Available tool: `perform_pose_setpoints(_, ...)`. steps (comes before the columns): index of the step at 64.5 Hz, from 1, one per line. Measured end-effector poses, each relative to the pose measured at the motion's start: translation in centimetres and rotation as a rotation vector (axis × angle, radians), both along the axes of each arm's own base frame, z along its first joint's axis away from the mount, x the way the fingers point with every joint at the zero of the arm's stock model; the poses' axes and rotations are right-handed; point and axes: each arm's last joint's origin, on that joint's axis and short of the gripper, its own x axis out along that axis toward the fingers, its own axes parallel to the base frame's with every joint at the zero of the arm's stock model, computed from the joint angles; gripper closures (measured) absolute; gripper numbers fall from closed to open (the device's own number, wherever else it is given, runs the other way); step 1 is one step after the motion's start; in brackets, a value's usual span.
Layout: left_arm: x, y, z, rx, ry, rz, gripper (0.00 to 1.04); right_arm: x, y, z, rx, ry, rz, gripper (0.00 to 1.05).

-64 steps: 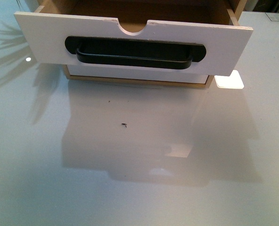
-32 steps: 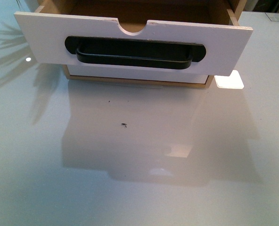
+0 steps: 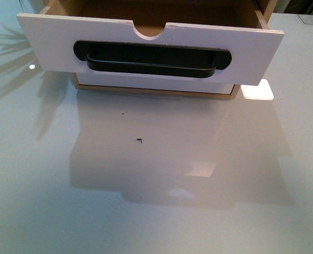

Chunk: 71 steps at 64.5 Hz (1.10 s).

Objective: Pull drawer

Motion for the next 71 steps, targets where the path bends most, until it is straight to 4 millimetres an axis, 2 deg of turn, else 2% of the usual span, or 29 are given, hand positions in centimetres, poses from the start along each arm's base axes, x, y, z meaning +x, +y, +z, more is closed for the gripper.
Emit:
perform_pose_setpoints(14, 0.0, 0.0, -1.2, 0.000, -0.002, 0.000, 1.02, -0.4, 0.0, -0.6, 0.001, -0.004, 0.000, 1.03)
perform_pose_setpoints(27, -0.1, 0.0, -1.1, 0.000, -0.007, 0.000, 1.02, -1.4, 0.0, -1.3, 0.002, 0.002, -0.001, 1.03)
perform_pose_setpoints(52, -0.1, 0.0, -1.1, 0.000, -0.007, 0.000, 1.02, -1.7, 0.0, -1.4, 0.002, -0.026, -0.001, 1.03)
perform_pose_setpoints(58, -0.1, 0.0, -1.1, -0.002, -0.007, 0.000, 0.86, -1.7, 0.0, -1.4, 0.002, -0.026, -0.001, 0.90)
perform_pose_setpoints(65, -0.1, 0.0, -1.1, -0.002, -0.007, 0.000, 0.60, -1.7, 0.0, -1.4, 0.002, -0.026, -0.001, 0.64)
perform_pose_setpoints(71, -0.1, 0.0, -1.1, -0.002, -0.007, 0.000, 0.44, -1.7, 0.0, -1.4, 0.002, -0.026, -0.001, 0.48)
